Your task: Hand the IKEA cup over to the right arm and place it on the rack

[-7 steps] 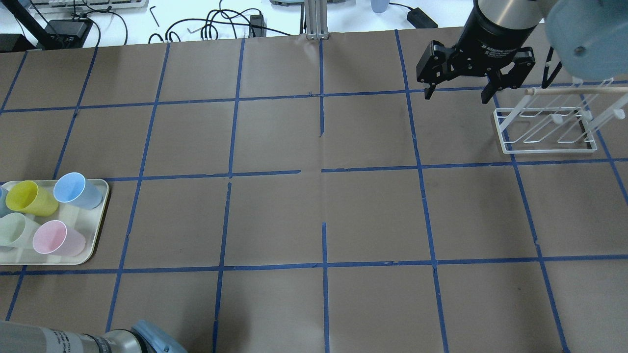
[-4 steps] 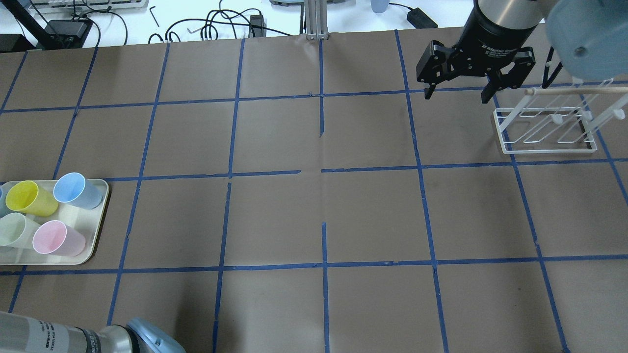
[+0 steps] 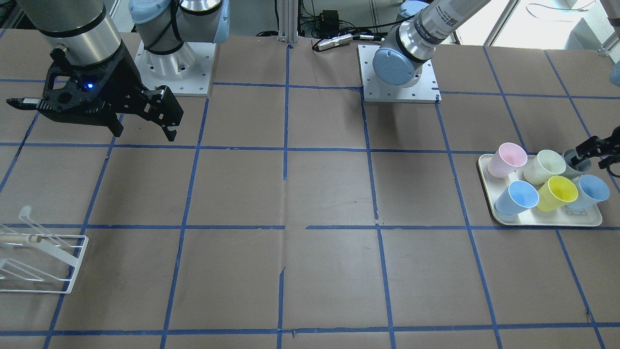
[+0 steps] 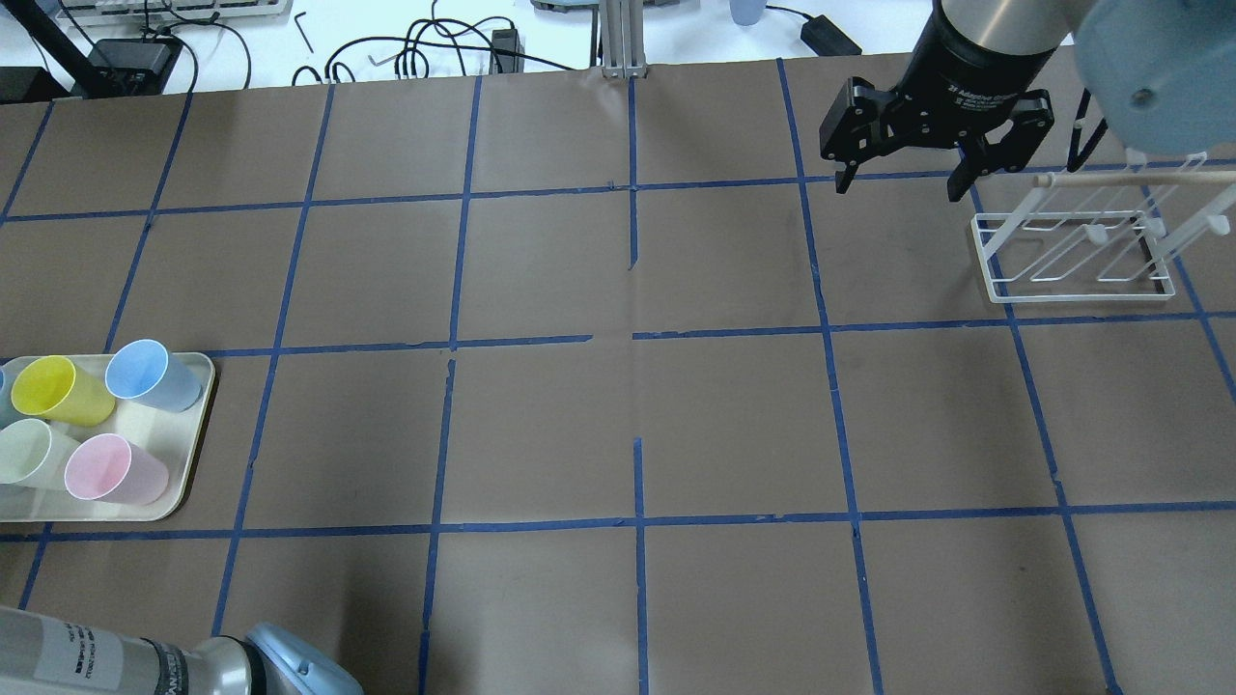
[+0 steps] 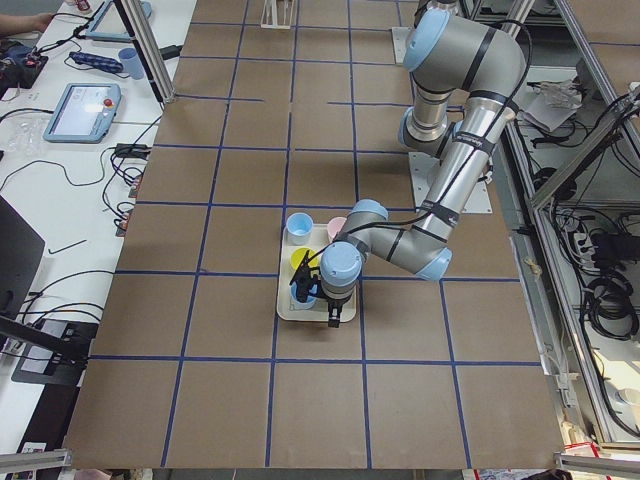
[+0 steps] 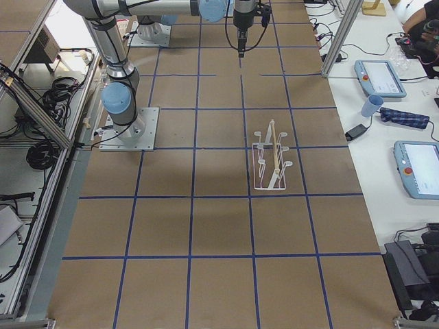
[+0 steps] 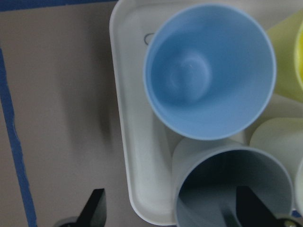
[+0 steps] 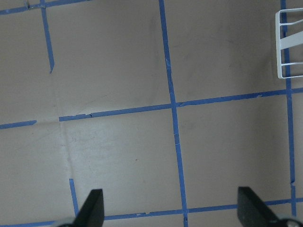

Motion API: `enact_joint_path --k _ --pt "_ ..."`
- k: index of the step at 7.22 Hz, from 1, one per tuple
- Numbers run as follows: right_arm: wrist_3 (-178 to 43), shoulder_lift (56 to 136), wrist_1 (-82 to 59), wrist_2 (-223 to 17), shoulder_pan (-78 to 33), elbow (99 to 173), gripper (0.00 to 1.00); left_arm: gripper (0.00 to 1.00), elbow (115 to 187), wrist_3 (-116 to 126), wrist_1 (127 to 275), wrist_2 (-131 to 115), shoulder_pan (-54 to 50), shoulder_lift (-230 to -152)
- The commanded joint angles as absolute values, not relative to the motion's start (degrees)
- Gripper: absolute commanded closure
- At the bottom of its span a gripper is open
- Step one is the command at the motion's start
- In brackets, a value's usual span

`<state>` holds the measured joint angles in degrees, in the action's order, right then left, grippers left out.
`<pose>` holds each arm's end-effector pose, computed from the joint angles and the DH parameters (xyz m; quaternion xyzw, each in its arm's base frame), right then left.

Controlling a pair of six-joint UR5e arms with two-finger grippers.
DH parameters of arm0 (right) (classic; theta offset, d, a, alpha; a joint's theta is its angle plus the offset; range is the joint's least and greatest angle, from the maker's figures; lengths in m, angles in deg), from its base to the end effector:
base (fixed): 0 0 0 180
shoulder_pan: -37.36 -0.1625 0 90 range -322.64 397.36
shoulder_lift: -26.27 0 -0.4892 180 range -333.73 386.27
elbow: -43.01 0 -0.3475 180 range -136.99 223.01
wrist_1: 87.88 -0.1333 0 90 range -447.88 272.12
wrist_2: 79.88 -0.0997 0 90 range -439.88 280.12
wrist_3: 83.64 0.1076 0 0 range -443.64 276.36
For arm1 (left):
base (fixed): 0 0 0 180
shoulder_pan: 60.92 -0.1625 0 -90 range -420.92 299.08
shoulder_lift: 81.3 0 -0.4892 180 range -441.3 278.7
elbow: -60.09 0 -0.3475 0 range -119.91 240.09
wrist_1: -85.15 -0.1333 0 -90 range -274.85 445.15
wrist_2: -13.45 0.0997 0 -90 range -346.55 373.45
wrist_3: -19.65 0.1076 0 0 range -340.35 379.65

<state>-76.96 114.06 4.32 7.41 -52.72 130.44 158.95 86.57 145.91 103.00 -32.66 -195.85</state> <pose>0.1390 -0.4706 0.5506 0.0570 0.9978 -0.0209 0.0249 0.4517 -0.3951 0.3016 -0.0450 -0.9983 -0.0122 0.0345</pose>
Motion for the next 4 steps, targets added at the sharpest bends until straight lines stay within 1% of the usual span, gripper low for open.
enact_joint_path --k 1,2,4 --pt "-76.96 113.99 4.32 7.40 -52.72 130.28 0.00 0.44 159.50 87.05 145.97 103.54 -32.62 -195.64" --pt "-76.87 113.90 4.32 7.31 -52.72 130.28 0.00 0.51 159.67 87.15 146.84 103.45 -32.62 -195.38" --pt "-76.87 113.90 4.32 7.31 -52.64 130.28 0.00 0.79 159.76 87.23 146.85 103.63 -32.53 -195.03"
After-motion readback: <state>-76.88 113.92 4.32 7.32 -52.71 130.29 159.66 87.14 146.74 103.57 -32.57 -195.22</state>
